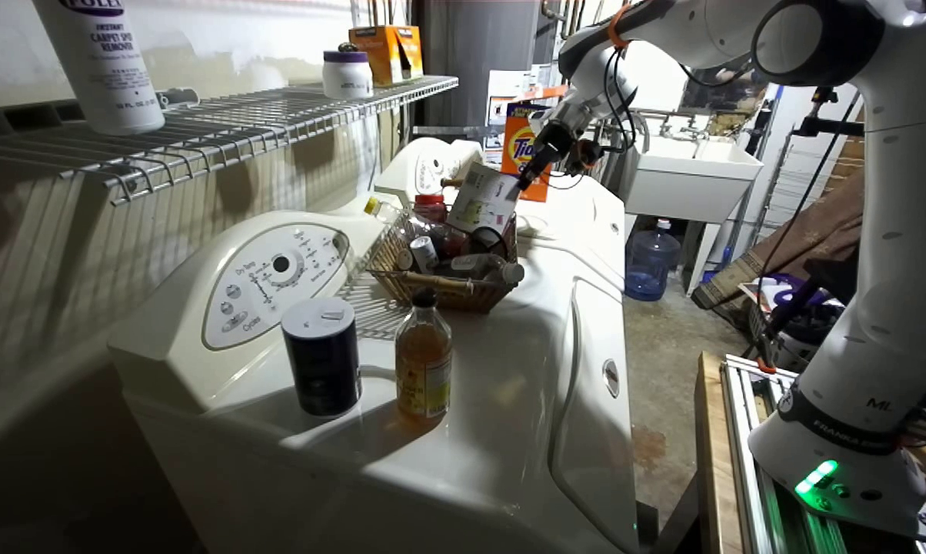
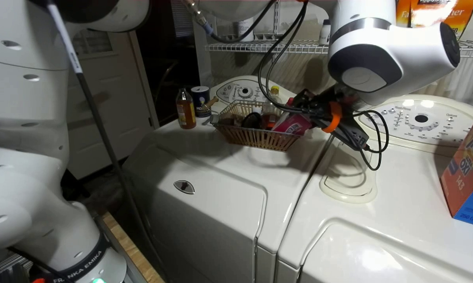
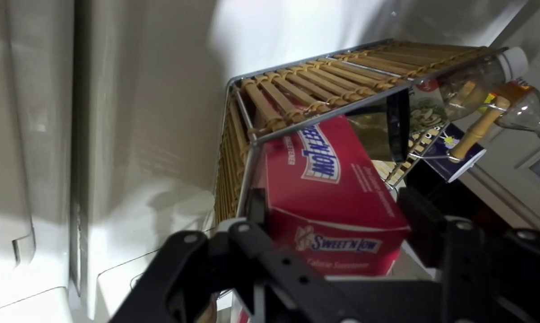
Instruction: Remove the box from the basket
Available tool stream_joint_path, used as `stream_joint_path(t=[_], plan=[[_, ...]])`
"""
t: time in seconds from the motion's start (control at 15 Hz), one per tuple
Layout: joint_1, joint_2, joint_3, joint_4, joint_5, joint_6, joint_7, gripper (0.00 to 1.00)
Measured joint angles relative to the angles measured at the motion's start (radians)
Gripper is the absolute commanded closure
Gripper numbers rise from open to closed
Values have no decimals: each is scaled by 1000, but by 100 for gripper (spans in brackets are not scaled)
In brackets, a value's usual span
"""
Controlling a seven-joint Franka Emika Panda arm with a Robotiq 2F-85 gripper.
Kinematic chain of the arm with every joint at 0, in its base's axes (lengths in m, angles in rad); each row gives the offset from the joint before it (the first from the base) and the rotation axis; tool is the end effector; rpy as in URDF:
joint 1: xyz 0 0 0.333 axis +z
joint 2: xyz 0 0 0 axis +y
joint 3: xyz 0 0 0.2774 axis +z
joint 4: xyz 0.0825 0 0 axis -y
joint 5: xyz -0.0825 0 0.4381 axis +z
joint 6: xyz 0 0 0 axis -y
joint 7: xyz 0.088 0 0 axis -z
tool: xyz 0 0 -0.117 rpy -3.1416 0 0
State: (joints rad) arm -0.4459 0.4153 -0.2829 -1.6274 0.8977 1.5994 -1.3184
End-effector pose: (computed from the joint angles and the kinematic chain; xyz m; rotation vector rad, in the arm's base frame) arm 0.5631 -0.3632 0.3225 -2.3151 -0.4202 -0.5591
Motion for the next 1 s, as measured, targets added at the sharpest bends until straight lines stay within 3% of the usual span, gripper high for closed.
stream_joint_path(t=[0.07, 0.2, 0.33, 0.73, 0.87, 1.0], plan=[[0, 1, 1, 3, 0, -2, 4, 37], [-1, 3, 1, 8, 0, -3, 14, 43], [-1, 3, 2, 9, 0, -3, 17, 40], [-2, -5, 2, 11, 0, -4, 18, 51], [-2, -15, 2, 11, -1, -4, 18, 46], [-3, -31, 2, 11, -2, -5, 18, 51]])
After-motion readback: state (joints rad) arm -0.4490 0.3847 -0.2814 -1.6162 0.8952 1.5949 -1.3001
